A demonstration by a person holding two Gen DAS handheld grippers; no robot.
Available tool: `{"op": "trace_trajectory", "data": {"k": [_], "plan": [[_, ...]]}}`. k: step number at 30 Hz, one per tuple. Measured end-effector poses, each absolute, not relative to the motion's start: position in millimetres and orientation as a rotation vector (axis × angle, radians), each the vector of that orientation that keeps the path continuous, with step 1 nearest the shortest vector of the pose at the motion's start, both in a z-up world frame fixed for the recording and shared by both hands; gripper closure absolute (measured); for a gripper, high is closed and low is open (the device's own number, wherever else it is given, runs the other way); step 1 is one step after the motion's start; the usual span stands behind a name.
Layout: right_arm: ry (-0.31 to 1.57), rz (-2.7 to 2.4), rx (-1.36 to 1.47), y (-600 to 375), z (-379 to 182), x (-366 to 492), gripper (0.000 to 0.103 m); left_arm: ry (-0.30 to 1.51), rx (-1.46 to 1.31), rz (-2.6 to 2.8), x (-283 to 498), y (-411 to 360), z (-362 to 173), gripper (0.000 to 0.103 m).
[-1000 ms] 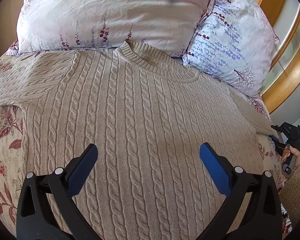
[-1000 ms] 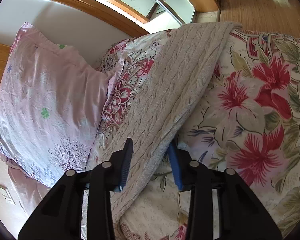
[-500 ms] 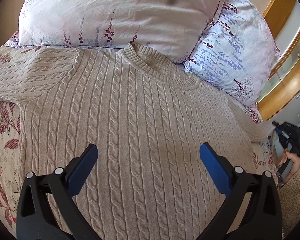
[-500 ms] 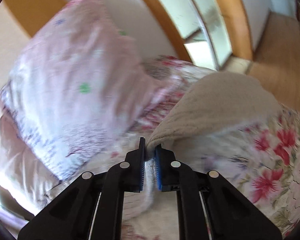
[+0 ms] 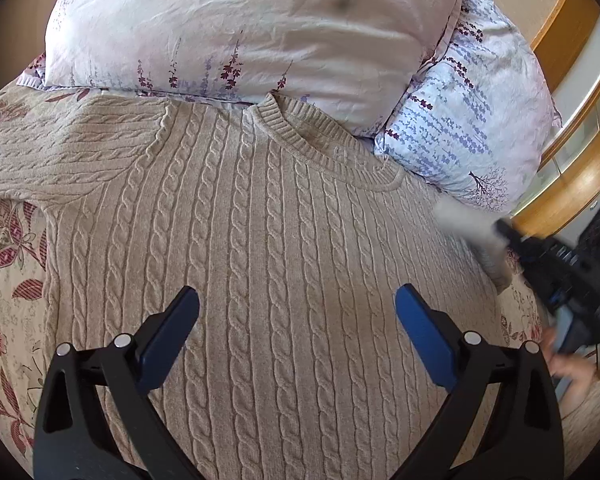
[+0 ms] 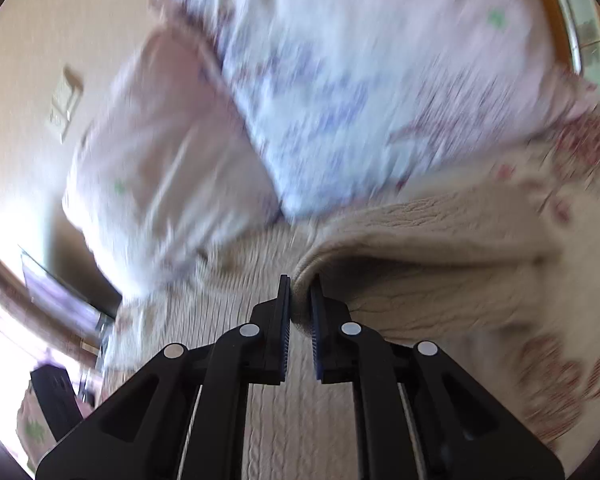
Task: Fold small clothes
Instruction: 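Carry the sleeve with the right gripper across the sweater body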
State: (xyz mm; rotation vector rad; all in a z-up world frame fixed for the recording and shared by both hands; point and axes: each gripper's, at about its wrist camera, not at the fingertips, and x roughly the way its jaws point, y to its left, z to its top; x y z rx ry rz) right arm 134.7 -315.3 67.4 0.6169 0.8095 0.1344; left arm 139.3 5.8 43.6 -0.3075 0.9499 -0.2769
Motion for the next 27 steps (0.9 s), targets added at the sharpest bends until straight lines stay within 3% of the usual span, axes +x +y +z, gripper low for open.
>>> {"op": "trace_trajectory", "data": {"k": [8, 10, 12, 13, 20, 21, 22, 24, 27], "plan": [[0.996, 0.162, 0.657, -290.4, 24.3, 141.6, 0.087, 0.967, -0.338, -0.291, 136.2, 5.0, 41.3, 0.007], [0.987, 0.157, 0.702, -299.6, 26.9, 137.7, 0.064, 0.972, -0.337, -0.293, 135.7, 3.3, 40.4, 0.007], [0.957, 0.139, 0.733, -308.7, 34.1, 135.0, 0.052, 0.977, -0.337, -0.297, 135.4, 2.2, 40.1, 0.007], [0.939, 0.127, 0.745, -313.4, 38.1, 134.7, 0.052, 0.977, -0.336, -0.298, 135.2, 2.2, 40.0, 0.007], [0.897, -0.091, 0.851, -361.5, 35.7, 148.3, 0.052, 0.971, -0.343, -0.29, 134.4, 10.3, 42.1, 0.008], [0.899, -0.15, 0.865, -369.9, 31.9, 150.2, 0.056, 0.97, -0.343, -0.287, 134.1, 12.6, 42.5, 0.008], [0.895, -0.178, 0.874, -374.9, 28.9, 150.4, 0.074, 0.969, -0.344, -0.283, 133.8, 14.6, 42.8, 0.009], [0.892, -0.215, 0.853, -378.7, 27.6, 151.9, 0.091, 0.968, -0.35, -0.273, 133.5, 20.9, 42.9, 0.01], [0.831, -0.197, 0.746, -361.2, 47.9, 156.2, 0.093, 0.964, -0.361, -0.254, 134.0, 32.4, 43.2, 0.011]]}}
